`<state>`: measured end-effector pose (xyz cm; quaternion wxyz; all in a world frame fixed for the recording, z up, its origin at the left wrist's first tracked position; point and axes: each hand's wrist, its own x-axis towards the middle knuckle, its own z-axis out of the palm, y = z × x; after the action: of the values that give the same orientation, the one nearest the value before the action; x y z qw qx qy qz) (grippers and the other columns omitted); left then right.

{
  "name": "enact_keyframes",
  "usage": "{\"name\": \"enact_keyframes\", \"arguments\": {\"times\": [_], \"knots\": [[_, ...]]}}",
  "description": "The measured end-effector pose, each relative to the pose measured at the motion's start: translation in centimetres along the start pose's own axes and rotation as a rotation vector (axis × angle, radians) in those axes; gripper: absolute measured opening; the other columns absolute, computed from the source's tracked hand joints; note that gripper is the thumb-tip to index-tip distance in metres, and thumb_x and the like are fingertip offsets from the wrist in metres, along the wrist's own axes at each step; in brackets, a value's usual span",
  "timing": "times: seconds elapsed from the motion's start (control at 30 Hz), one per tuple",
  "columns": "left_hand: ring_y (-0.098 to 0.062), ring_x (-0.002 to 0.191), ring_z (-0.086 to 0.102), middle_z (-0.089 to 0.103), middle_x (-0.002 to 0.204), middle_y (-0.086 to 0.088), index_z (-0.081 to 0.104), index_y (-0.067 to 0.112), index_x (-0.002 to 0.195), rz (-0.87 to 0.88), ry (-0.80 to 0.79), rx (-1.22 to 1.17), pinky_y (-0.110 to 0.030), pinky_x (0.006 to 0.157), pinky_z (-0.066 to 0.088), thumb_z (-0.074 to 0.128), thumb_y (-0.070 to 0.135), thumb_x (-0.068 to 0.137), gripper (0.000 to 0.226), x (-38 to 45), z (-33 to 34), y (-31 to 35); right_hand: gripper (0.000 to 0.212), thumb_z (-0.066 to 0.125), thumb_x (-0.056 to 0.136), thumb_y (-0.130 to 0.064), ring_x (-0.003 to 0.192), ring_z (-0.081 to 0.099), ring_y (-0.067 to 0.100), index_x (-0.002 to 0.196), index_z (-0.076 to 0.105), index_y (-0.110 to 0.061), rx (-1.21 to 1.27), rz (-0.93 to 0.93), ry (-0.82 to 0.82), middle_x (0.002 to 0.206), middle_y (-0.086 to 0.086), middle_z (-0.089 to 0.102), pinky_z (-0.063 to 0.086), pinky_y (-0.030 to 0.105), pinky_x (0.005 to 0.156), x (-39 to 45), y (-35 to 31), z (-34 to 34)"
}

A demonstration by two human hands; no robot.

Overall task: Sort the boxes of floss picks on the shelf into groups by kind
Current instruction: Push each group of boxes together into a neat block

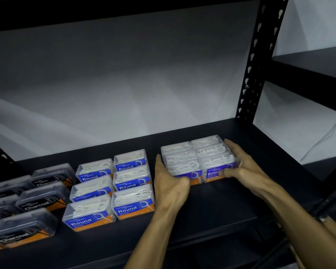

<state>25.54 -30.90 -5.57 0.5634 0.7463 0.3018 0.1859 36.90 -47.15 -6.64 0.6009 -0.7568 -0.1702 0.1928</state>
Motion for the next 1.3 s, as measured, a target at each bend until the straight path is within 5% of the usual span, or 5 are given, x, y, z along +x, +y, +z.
{"name": "enact_keyframes", "arguments": {"times": [0.2, 0.57, 0.9, 1.3], "knots": [[-0.003, 0.108, 0.059, 0.063, 0.118, 0.015, 0.046, 0.033, 0.136, 0.028, -0.025, -0.042, -0.033, 0.097, 0.052, 0.067, 0.004, 0.073, 0.072, 0.2, 0.2, -0.5, 0.093, 0.064, 0.072, 0.018, 0.101, 0.063, 0.005, 0.146, 0.028, -0.023, 0.040, -0.006, -0.017, 0.117, -0.016, 0.058, 0.053, 0.018, 0.075, 0.0, 0.0, 0.0], [0.001, 0.104, 0.061, 0.066, 0.116, 0.018, 0.047, 0.037, 0.135, 0.055, -0.037, -0.036, -0.028, 0.095, 0.051, 0.068, 0.009, 0.072, 0.073, 0.5, 0.3, -1.4, 0.093, 0.065, 0.071, 0.017, 0.112, 0.061, 0.013, 0.147, 0.029, -0.023, 0.067, -0.012, -0.005, 0.131, -0.004, 0.057, 0.049, 0.031, 0.093, 0.3, 0.6, 0.0], [0.000, 0.107, 0.059, 0.063, 0.118, 0.019, 0.043, 0.036, 0.138, 0.070, -0.075, -0.037, -0.020, 0.088, 0.047, 0.071, 0.007, 0.072, 0.077, 0.3, 0.3, -1.7, 0.092, 0.064, 0.072, 0.019, 0.106, 0.062, 0.011, 0.145, 0.029, -0.024, 0.085, -0.011, -0.018, 0.123, -0.011, 0.057, 0.052, 0.023, 0.080, 0.2, 0.5, -0.2], [0.006, 0.102, 0.058, 0.061, 0.115, 0.021, 0.038, 0.034, 0.142, 0.049, -0.081, -0.037, -0.017, 0.087, 0.046, 0.071, 0.001, 0.072, 0.084, -1.1, 0.3, -1.6, 0.091, 0.065, 0.072, 0.018, 0.111, 0.061, 0.013, 0.146, 0.029, -0.023, 0.085, -0.022, -0.011, 0.131, -0.003, 0.056, 0.051, 0.030, 0.090, -1.1, 1.2, -0.6]]}}
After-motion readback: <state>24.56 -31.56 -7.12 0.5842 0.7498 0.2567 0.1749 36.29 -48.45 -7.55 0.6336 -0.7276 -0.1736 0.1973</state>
